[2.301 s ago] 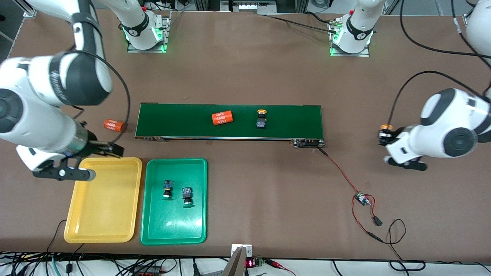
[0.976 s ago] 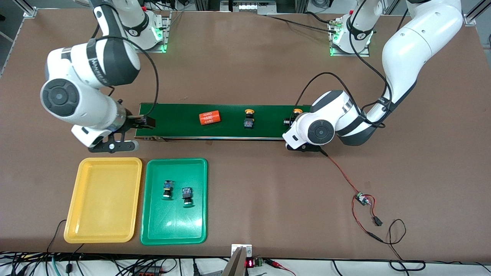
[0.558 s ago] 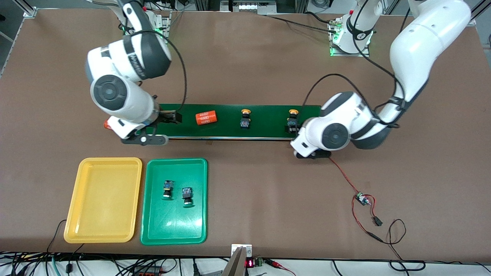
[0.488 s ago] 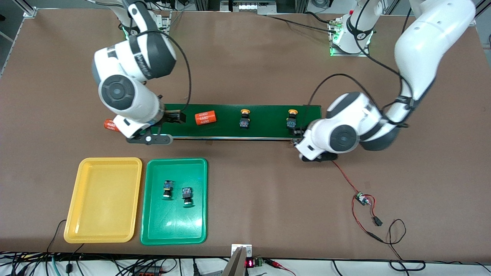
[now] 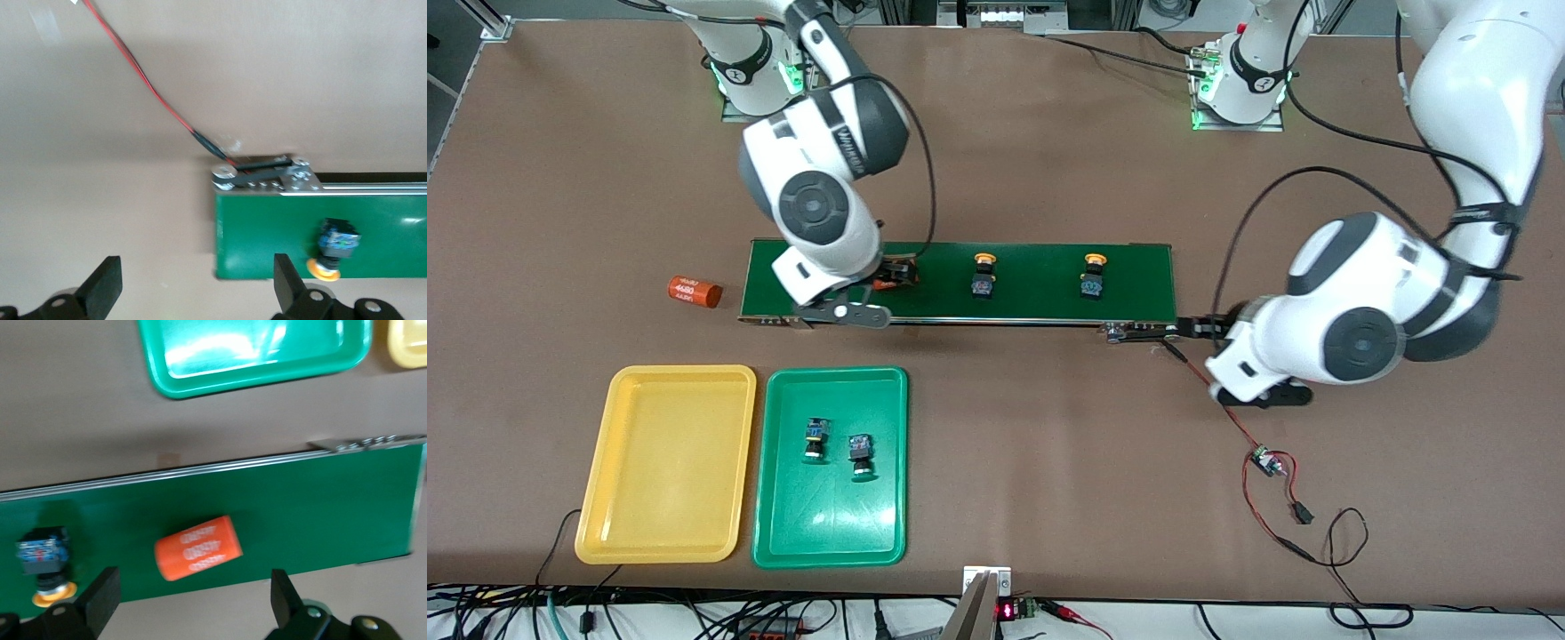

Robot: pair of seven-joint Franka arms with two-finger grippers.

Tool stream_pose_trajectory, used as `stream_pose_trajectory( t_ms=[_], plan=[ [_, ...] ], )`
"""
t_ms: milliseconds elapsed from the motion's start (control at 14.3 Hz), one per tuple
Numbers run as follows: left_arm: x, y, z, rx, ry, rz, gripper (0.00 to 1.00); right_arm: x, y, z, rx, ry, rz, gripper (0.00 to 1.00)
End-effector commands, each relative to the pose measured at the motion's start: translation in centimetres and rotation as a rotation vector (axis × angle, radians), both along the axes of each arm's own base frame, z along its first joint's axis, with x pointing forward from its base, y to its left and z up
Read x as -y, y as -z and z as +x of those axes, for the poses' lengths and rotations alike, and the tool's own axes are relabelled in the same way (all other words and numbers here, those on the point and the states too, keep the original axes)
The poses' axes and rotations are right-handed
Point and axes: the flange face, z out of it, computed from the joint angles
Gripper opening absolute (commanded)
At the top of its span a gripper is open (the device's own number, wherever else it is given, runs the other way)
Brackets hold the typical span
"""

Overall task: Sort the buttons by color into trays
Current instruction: 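Grasp a yellow button on the belt with the right gripper while the left gripper withdraws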

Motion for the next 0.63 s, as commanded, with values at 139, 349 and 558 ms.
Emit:
stream_pose_trajectory(
  t_ms=[139,349,558],
  plan=[
    [-8.0,-5.9,0.9,0.100,0.157,0.044,1.00,-5.3,2.0,-2.7,0.040,-0.010,0.011,1.00],
    [-11.3,-8.8,-0.2,0.179,0.140,-0.022,1.00,-7.1,4.0,-3.6,0.042,-0.041,0.009,1.00],
    [-14.0,-12.9,-3.0,0.282,0.055,-0.034,1.00,-7.9,6.6,-3.9,0.032,-0.052,-0.003,1.00]
  ],
)
